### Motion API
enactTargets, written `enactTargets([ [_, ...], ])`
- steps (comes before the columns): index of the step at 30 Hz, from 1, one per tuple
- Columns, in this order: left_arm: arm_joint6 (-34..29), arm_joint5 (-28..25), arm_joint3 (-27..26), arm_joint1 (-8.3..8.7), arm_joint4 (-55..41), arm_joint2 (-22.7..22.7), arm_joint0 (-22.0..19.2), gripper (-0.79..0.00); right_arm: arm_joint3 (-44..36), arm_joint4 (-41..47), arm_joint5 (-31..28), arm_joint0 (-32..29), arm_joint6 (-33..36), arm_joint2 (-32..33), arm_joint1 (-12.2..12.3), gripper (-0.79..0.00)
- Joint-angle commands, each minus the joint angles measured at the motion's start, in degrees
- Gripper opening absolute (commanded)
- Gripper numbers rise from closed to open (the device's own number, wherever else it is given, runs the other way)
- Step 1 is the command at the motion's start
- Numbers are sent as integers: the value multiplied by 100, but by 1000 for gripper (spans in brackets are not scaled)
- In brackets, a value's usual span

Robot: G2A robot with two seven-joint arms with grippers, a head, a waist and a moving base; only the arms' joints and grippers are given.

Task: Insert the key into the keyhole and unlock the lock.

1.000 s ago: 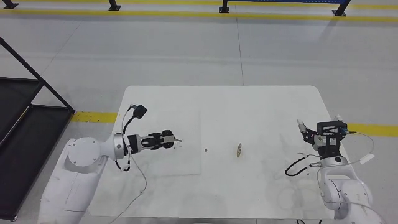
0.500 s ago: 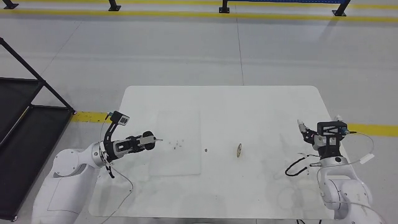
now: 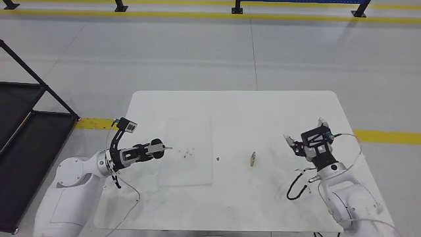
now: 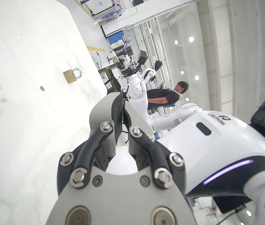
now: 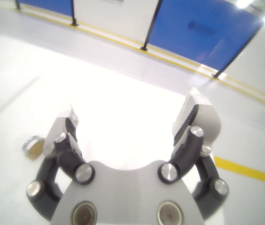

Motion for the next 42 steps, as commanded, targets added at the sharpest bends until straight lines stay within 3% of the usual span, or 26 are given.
enactTargets([
  [1, 0, 0, 0, 0, 0, 0, 0, -785, -66, 0, -86, 135, 593, -277, -18, 0],
  [8, 0, 0, 0, 0, 0, 0, 0, -785, -264, 396, 8, 552, 2602, -888, -90, 0],
  [15, 0, 0, 0, 0, 0, 0, 0, -785, -478, 1378, 807, 1235, 4940, -1393, -212, 0],
  [21, 0, 0, 0, 0, 0, 0, 0, -785, -128, 1904, 1609, 1704, 5377, -1706, -326, 0],
  [35, 0, 0, 0, 0, 0, 0, 0, -785, -126, 1678, 1598, 1711, 5329, -1768, -322, 0],
  [42, 0, 0, 0, 0, 0, 0, 0, -785, -8, 784, 2572, 2560, 7059, -2721, -495, 0],
])
